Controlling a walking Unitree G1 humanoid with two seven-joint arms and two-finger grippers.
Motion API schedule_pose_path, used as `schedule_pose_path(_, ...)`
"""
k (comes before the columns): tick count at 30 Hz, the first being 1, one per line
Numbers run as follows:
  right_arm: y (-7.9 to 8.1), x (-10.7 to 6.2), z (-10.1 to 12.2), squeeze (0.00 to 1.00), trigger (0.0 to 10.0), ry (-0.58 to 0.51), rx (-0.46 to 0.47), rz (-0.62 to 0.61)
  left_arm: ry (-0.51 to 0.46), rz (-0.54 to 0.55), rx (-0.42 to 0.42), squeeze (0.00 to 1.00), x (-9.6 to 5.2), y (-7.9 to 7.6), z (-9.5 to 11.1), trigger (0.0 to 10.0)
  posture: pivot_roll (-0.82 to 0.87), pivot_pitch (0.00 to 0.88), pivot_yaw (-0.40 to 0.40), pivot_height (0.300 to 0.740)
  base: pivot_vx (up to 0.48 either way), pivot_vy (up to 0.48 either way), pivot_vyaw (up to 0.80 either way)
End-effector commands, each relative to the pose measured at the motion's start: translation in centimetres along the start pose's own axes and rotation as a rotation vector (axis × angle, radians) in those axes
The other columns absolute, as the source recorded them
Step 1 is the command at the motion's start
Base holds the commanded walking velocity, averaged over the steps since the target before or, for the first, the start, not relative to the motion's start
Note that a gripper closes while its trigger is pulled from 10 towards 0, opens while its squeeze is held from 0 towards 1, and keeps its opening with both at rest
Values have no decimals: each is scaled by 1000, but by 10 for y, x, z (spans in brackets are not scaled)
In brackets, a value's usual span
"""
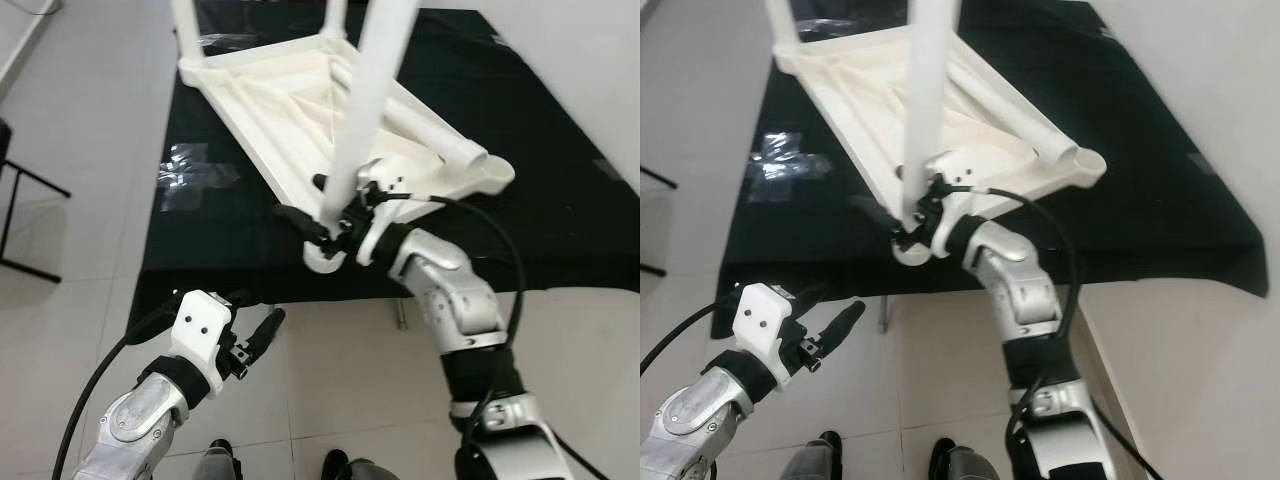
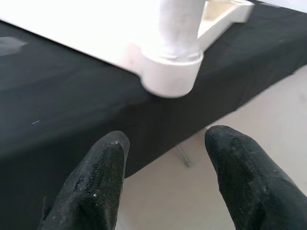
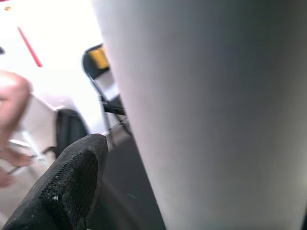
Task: Building children table
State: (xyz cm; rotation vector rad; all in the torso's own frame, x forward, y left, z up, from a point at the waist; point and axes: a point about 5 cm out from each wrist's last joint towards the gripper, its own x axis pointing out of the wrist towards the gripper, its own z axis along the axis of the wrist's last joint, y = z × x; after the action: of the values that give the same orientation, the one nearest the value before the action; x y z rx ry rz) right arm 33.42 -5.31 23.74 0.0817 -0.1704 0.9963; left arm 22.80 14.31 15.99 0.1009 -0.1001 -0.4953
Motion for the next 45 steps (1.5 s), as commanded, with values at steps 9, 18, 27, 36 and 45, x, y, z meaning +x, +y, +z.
schedule_pose_path(9, 42, 60, 0, 0, 10000, -32, -28, 25, 13, 5, 14, 0, -1, -3, 0, 10000, 102, 252, -117, 740, 0, 0, 794)
schedule_pose_path(18, 17, 77, 7, 0, 10000, -27, -118, -306, 11, 14, 29, 0, -1, -1, 2, 10000, 125, 256, -124, 740, 0, 0, 175)
schedule_pose_path(27, -10, 42, 5, 0, 10000, -40, -99, -174, 15, 23, 43, 0, 0, 3, 1, 10000, 114, 251, -121, 740, 0, 0, 0)
schedule_pose_path(36, -23, 5, 3, 0, 10000, -5, -141, 9, 20, 7, 46, 0, 2, 1, -1, 10000, 106, 248, -117, 740, 0, 0, 0)
schedule_pose_path(45, -42, -42, 2, 0, 10000, 52, -184, 94, 20, 2, 37, 0, 1, 1, -1, 10000, 110, 244, -112, 740, 0, 0, 0)
